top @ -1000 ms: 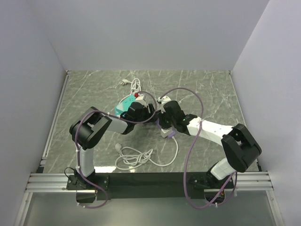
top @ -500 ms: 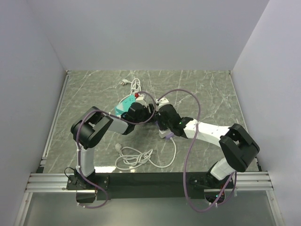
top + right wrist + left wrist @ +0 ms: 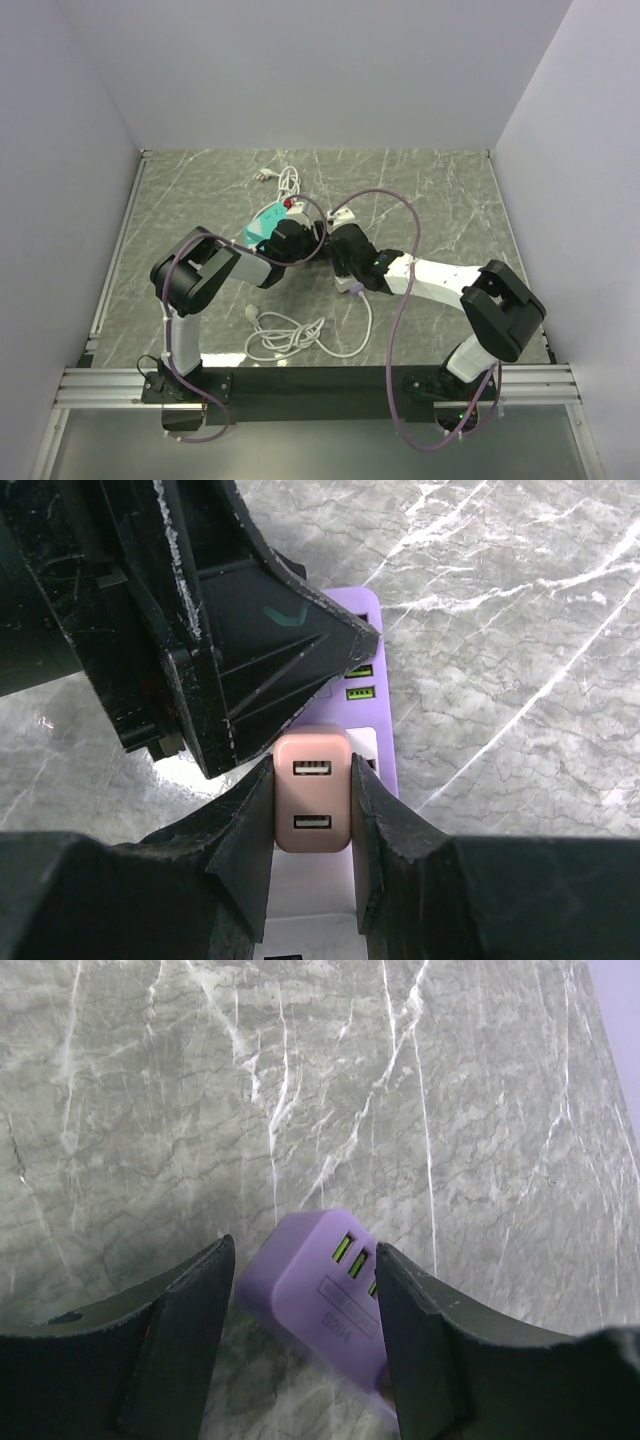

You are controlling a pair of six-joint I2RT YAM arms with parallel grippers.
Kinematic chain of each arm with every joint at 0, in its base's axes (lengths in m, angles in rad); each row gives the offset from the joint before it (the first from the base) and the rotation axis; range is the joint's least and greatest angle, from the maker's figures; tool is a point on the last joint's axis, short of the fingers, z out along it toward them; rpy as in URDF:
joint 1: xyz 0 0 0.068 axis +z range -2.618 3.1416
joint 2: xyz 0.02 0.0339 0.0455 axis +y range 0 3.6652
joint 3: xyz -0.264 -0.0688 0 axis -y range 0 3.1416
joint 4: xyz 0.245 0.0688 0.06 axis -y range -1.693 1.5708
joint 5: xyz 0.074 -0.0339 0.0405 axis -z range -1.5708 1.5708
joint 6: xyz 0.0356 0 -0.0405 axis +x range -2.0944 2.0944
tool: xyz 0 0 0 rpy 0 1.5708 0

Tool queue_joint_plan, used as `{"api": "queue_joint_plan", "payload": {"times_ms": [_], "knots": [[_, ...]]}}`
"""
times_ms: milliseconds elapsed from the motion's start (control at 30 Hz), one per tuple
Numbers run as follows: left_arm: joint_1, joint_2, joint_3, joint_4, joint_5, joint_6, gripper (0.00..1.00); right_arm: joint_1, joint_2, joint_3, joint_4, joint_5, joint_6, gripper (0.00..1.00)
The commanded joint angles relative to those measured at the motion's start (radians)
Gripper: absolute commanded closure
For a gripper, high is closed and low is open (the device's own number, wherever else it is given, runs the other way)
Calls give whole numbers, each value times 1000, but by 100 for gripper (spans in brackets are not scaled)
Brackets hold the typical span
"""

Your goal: Insert the plug

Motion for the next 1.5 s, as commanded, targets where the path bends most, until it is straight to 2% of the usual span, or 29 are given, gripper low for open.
{"api": "queue_joint_plan", "payload": {"times_ms": [0,167,267,367,467,500,533,567,600,633,833,1067,1267,1300,1467], "knots": [[-22,-27,-27,-97,-4,26,35,30,8,-19,-81,-33,50,100],[-3,-63,-23,-117,-13,46,33,28,-21,29,-87,31,44,100],[24,-76,-6,-119,13,56,31,25,-38,44,-77,60,21,93],[30,-104,19,-146,-5,82,30,14,-51,50,-60,68,5,81],[33,-119,46,-189,-33,98,24,5,-70,44,-25,48,-12,54],[37,-121,51,-195,-39,101,23,1,-78,44,-9,42,-14,36],[41,-129,56,-198,-39,102,21,-2,-81,44,-2,39,-19,29],[44,-133,56,-200,-39,102,18,-7,-86,44,6,36,-28,27],[47,-138,56,-198,-38,107,16,-9,-90,43,18,36,-29,18],[49,-142,54,-194,-33,115,15,-15,-93,43,24,28,-34,13],[49,-187,79,-212,-29,147,13,-41,-124,29,35,33,-48,9],[49,-257,106,-223,31,194,13,-146,-213,-25,35,76,-17,7],[92,-414,86,-321,-81,224,10,-251,-374,-114,71,105,1,6],[122,-437,74,-339,-163,204,9,-263,-394,-124,78,119,3,6],[253,-627,11,-483,-291,173,2,-363,-555,-196,84,134,24,4]]}}
